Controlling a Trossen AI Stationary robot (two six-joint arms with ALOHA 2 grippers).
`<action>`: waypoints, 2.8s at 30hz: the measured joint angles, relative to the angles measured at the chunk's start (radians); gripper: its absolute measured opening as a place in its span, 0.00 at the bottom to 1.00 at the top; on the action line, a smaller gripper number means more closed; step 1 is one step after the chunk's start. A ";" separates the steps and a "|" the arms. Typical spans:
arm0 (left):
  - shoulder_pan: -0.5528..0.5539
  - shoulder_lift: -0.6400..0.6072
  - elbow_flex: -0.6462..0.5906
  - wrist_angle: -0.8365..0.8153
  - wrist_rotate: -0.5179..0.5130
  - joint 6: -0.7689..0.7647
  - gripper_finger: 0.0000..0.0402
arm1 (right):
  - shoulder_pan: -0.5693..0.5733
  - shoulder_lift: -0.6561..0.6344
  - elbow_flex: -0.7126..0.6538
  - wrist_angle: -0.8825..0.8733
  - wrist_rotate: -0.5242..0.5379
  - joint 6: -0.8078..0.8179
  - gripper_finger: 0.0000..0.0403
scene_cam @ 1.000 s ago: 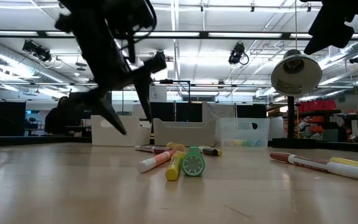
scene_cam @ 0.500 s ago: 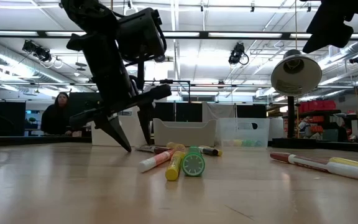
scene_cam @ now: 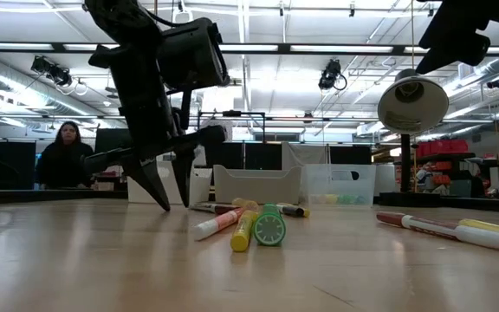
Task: Pick & Place Markers
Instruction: Put the brown marker pen into the gray bin
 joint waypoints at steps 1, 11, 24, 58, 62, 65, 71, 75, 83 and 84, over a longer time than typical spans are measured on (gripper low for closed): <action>0.003 0.000 0.000 0.011 0.001 0.000 0.35 | 0.000 0.000 0.000 0.001 0.007 0.000 0.54; 0.049 0.025 0.004 0.110 -0.043 -0.005 0.62 | 0.000 0.000 0.000 0.008 0.009 0.004 0.54; 0.062 0.071 0.006 0.073 -0.009 0.071 0.43 | 0.000 0.000 0.000 0.008 0.009 0.000 0.54; 0.051 0.001 -0.001 -0.035 0.079 0.388 0.41 | 0.000 0.000 0.000 0.006 0.008 0.015 0.54; -0.010 0.001 -0.001 -0.048 0.046 0.371 0.46 | 0.000 0.000 0.000 0.006 0.008 0.007 0.54; -0.072 0.002 -0.001 -0.053 -0.006 0.342 0.46 | 0.000 0.000 0.000 0.006 0.008 0.000 0.54; -0.180 0.020 -0.002 -0.057 -0.131 0.319 0.43 | 0.000 0.000 0.000 0.006 0.009 -0.008 0.54; -0.222 0.056 0.002 -0.054 -0.187 0.315 0.43 | 0.000 0.000 0.000 0.006 0.009 -0.008 0.54; -0.229 0.070 0.000 -0.053 -0.221 0.268 0.41 | 0.000 0.000 0.000 0.007 0.008 -0.005 0.54; -0.225 0.071 0.000 -0.053 -0.219 0.270 0.40 | 0.000 0.000 0.000 0.007 0.008 -0.003 0.54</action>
